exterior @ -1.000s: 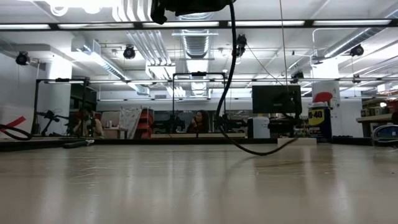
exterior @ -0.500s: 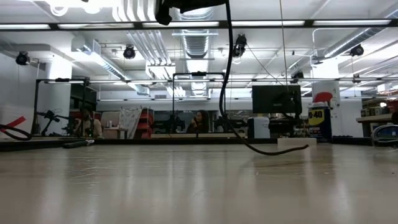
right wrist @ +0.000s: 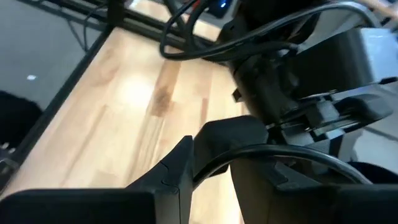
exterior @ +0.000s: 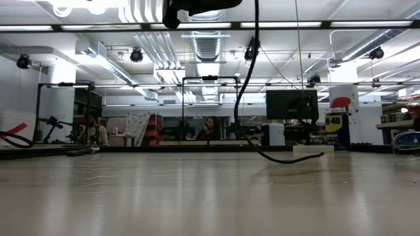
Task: Coil cords
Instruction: Coil the black wire into the spool
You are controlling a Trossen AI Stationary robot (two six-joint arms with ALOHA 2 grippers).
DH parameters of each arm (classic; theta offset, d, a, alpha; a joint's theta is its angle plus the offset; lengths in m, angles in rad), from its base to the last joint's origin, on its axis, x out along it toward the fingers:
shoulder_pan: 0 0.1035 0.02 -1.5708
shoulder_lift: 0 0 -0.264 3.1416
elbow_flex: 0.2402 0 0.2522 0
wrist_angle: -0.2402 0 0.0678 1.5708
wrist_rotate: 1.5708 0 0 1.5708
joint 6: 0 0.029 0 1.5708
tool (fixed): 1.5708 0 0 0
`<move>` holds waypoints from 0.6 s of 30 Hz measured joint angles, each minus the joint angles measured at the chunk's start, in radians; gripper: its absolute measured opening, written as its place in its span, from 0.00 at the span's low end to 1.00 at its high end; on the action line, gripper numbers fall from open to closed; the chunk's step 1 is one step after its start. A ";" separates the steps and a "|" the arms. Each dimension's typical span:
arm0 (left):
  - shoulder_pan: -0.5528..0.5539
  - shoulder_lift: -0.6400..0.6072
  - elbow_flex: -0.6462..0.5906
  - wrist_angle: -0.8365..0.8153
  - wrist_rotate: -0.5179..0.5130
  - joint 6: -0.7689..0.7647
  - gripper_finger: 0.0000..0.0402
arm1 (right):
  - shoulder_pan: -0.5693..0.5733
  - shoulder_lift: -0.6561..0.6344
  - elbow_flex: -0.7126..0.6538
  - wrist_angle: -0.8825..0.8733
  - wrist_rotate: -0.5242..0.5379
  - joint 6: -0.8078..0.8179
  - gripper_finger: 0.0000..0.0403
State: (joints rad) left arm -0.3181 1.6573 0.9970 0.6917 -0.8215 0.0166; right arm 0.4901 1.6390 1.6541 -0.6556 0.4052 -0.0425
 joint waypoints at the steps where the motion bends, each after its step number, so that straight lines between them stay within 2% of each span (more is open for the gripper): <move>1: 0.002 0.000 0.000 -0.003 0.000 0.001 0.00 | 0.000 0.000 0.001 -0.010 -0.008 0.005 0.23; 9: 0.006 -0.005 0.005 -0.007 -0.014 -0.025 0.00 | -0.010 0.004 0.027 -0.105 -0.066 0.052 0.26; 18: 0.007 -0.003 0.016 -0.034 -0.010 -0.017 0.00 | -0.026 0.032 0.029 -0.157 0.018 0.071 0.21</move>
State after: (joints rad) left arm -0.3115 1.6547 1.0126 0.6575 -0.8313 -0.0005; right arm 0.4641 1.6705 1.6830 -0.8124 0.4231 0.0283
